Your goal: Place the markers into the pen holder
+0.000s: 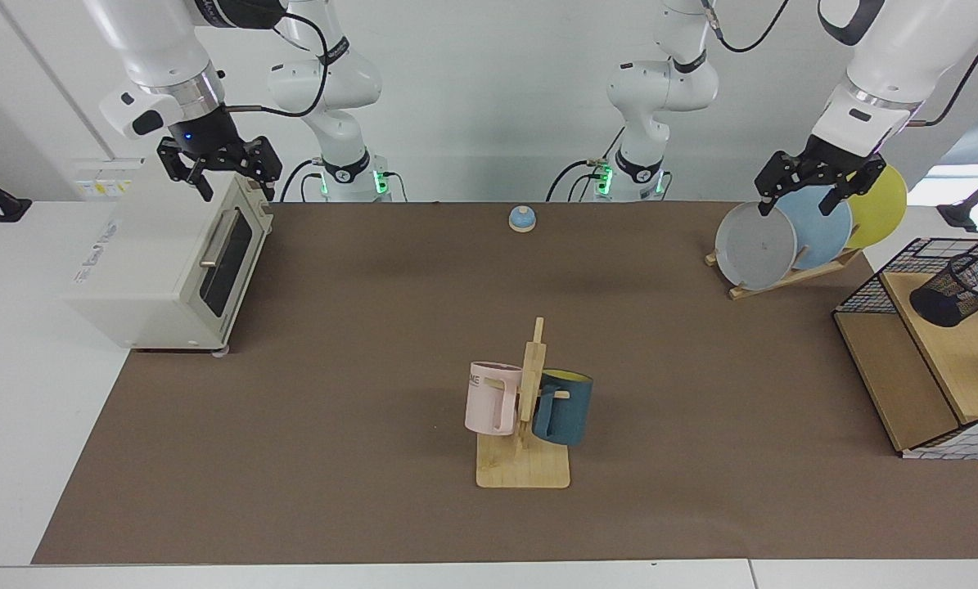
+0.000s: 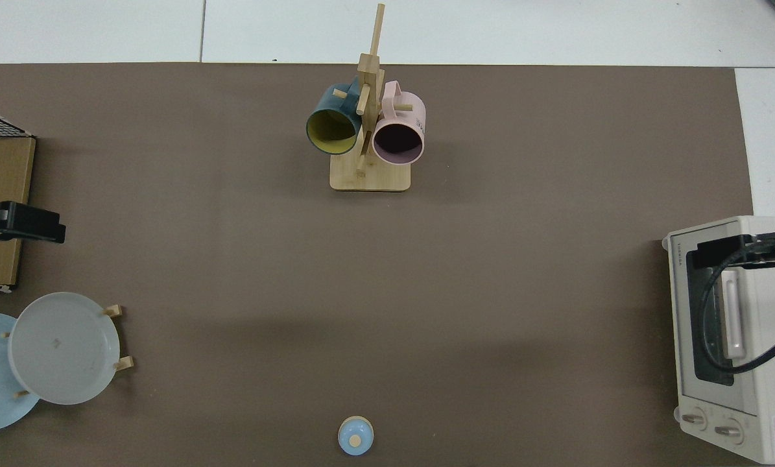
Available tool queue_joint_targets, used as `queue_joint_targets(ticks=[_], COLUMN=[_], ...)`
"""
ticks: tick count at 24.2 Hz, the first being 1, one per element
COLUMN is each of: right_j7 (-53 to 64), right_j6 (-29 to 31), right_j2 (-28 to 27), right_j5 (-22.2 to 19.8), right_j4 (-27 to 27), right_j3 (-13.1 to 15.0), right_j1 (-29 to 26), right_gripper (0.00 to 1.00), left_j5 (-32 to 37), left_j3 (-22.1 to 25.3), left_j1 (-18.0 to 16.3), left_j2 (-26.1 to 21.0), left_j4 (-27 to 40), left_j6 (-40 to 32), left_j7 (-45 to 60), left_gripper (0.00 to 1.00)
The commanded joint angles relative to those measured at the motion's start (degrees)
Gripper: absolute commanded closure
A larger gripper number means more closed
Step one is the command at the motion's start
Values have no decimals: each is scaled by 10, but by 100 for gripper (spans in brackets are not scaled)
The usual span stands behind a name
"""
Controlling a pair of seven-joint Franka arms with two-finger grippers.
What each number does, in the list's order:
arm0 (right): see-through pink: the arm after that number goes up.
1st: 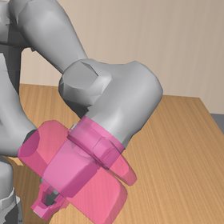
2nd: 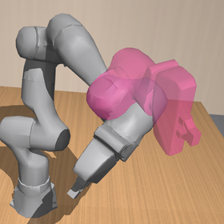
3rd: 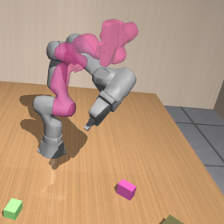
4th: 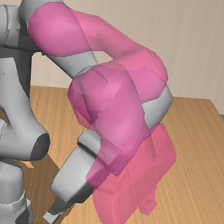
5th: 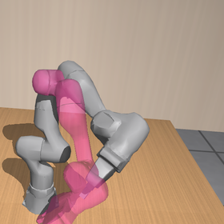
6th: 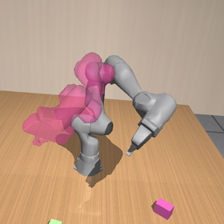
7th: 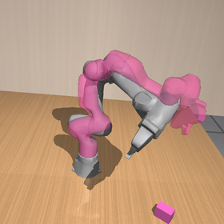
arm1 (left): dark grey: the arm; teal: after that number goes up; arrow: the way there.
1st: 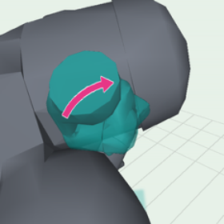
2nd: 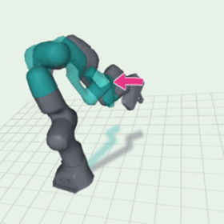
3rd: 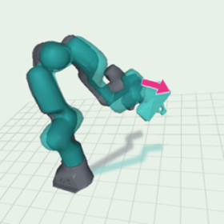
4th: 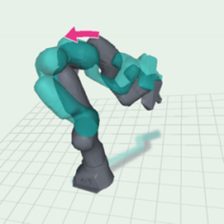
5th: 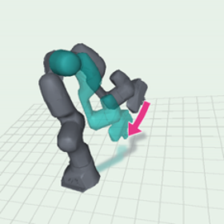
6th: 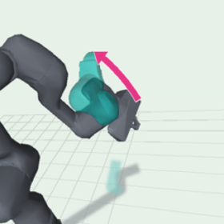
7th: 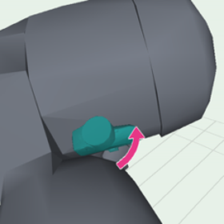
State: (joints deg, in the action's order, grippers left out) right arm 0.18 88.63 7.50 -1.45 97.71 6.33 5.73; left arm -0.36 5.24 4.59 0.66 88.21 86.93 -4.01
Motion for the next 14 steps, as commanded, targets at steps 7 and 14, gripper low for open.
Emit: queue_joint_targets(ticks=[7, 14], right_j7=[4, 4], right_j6=[1, 0], right_j2=[10, 10], right_j5=[9, 9], right_j4=[11, 11], right_j3=[0, -1], right_j1=[-2, -2], right_gripper=[0, 0], left_j5=[-13, -8], left_j3=[-10, -10], left_j1=[-10, -9], left_j2=[33, 25], left_j4=[94, 83], left_j6=[102, 99], left_j7=[-38, -37], left_gripper=[0, 0])
